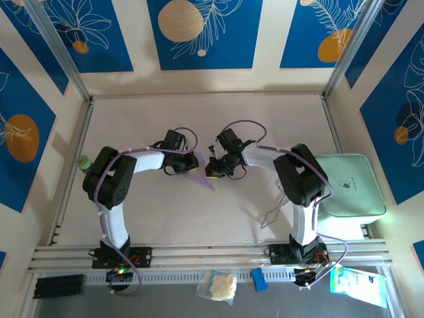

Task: Fold a paper plane with a square sheet of paper (pick it up from the middle)
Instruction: Fourth fold the wing at the center of the table.

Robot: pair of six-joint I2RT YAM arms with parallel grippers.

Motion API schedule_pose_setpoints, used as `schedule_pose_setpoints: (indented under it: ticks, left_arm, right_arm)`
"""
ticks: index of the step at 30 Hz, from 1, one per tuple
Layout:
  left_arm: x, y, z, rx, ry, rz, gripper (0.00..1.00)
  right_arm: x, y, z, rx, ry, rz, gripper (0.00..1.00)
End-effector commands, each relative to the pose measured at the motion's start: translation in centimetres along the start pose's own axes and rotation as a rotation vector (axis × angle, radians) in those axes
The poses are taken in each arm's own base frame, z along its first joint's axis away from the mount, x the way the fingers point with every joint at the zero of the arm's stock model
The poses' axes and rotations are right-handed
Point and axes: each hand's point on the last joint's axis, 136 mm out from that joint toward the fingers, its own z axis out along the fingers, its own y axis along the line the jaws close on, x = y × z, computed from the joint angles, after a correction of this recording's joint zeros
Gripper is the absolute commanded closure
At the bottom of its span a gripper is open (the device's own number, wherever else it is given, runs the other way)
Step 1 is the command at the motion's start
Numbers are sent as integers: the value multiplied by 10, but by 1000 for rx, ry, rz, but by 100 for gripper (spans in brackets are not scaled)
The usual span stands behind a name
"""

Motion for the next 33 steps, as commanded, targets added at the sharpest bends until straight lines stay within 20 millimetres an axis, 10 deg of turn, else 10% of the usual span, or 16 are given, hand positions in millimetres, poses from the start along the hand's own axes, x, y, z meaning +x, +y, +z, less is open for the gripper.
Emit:
schedule_pose_setpoints:
  ticks: [1, 33]
  left_arm:
    - [15, 34, 7, -112, 30, -36, 89]
    - [36, 80, 11, -282, 73, -130, 92]
  right_arm:
    - [-1, 0, 9, 27, 29, 20, 100]
    - [101, -51, 9, 136, 258, 59, 100]
